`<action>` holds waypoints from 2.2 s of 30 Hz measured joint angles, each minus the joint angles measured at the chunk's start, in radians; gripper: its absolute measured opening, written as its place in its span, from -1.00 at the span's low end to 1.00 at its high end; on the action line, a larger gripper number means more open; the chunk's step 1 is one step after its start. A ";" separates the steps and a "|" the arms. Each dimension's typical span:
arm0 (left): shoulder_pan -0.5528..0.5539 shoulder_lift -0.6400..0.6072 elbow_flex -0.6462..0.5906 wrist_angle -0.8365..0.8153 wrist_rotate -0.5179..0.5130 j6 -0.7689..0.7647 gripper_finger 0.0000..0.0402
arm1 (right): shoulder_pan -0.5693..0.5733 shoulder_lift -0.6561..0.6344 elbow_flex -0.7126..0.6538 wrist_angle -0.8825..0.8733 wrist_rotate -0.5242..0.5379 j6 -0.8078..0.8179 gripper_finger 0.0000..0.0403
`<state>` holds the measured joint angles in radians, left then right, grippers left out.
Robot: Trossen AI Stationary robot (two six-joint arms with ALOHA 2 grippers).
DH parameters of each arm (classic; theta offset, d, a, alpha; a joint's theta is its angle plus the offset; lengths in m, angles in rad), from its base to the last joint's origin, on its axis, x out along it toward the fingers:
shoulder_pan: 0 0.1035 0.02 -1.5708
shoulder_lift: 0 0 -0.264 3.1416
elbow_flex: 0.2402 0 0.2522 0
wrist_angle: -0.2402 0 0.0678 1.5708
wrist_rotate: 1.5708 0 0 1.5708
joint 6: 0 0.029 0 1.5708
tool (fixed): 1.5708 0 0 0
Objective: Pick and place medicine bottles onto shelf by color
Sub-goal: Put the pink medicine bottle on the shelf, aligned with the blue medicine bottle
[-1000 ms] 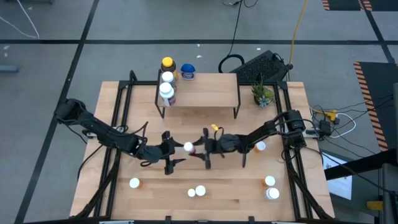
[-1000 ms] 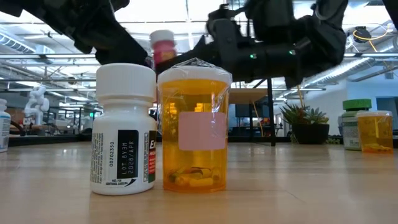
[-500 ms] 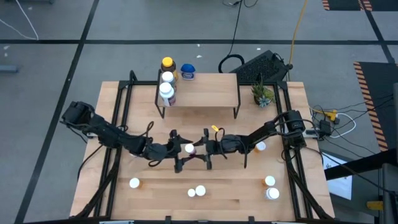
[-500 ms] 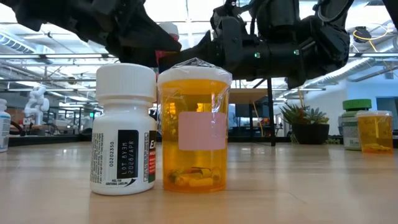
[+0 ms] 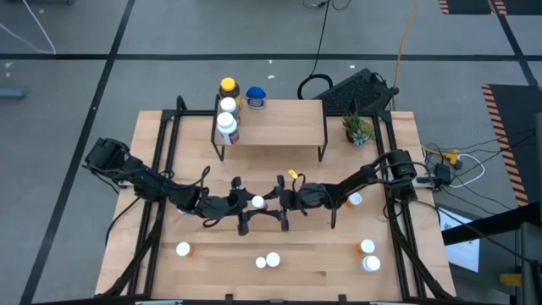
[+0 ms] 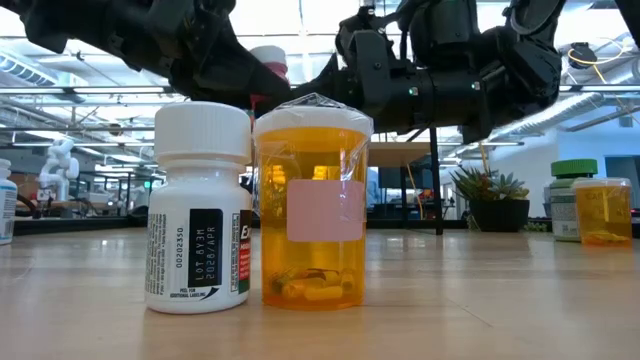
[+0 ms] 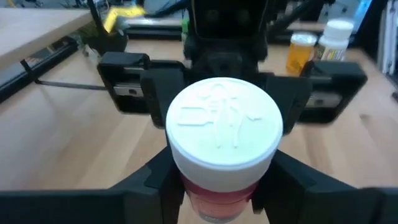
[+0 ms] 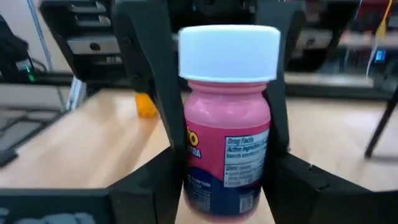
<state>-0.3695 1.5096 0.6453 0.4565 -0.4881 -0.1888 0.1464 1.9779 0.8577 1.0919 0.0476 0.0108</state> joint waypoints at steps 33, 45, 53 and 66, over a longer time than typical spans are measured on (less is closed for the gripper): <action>0.057 0.156 0.000 -0.094 0.106 0.005 -0.09 | -0.044 -0.065 0.217 -0.624 -0.098 -0.076 0.50; 0.057 0.156 0.000 -0.089 0.119 -0.010 -0.08 | -0.049 -0.047 0.233 -0.651 -0.105 -0.075 0.14; 0.057 0.156 0.000 -0.089 0.099 -0.052 -0.08 | -0.049 -0.047 0.232 -0.658 -0.106 -0.074 -0.19; 0.057 0.110 -0.001 -0.178 0.101 -0.161 0.44 | -0.073 -0.101 0.230 -0.759 -0.127 -0.020 -0.14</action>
<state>-0.3128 1.6193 0.6446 0.2788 -0.3869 -0.3503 0.0739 1.8772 1.0874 0.3332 -0.0790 -0.0090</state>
